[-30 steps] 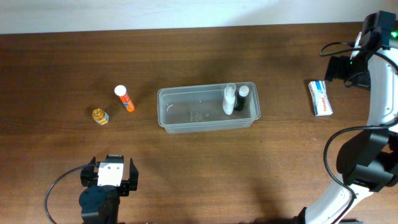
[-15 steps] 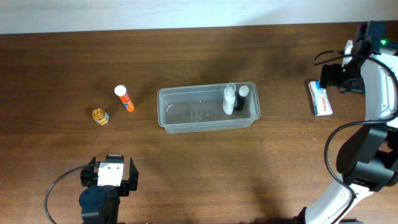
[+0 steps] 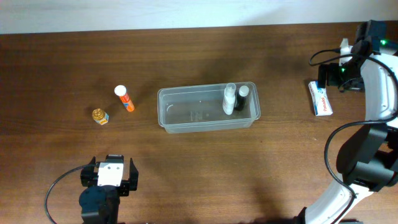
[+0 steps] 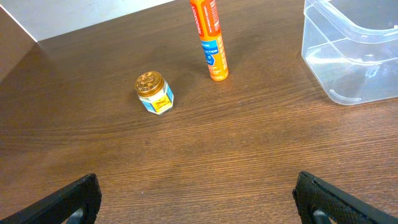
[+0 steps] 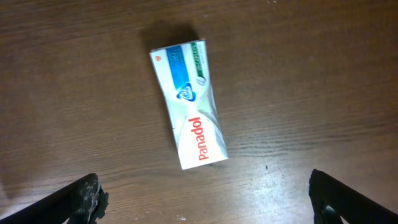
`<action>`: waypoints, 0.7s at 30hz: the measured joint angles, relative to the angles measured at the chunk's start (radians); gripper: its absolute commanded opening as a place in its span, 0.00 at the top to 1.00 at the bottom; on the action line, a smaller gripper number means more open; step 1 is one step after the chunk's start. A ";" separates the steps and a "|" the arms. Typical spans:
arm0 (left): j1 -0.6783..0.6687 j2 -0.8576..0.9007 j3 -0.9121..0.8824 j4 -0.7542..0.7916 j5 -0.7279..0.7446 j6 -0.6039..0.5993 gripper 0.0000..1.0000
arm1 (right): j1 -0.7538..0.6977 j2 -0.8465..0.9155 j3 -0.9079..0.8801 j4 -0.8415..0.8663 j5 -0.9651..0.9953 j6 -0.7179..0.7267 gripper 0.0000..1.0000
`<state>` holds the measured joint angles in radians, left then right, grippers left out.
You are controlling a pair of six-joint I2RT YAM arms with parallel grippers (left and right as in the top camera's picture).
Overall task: Pack container
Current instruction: 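Lower the right gripper over the Panadol box, aligning with its end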
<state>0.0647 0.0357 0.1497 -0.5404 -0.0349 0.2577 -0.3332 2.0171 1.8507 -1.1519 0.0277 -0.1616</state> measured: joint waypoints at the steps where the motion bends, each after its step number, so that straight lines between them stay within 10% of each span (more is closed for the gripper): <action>1: 0.000 0.000 0.000 0.000 0.000 0.000 0.00 | 0.000 0.000 0.000 0.002 -0.007 -0.004 0.02; 21: 0.000 0.000 0.000 0.000 0.000 0.000 0.00 | 0.000 0.000 0.000 0.016 -0.030 -0.033 0.02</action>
<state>0.0647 0.0357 0.1497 -0.5404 -0.0349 0.2577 -0.3332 2.0171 1.8507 -1.1358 -0.0021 -0.1947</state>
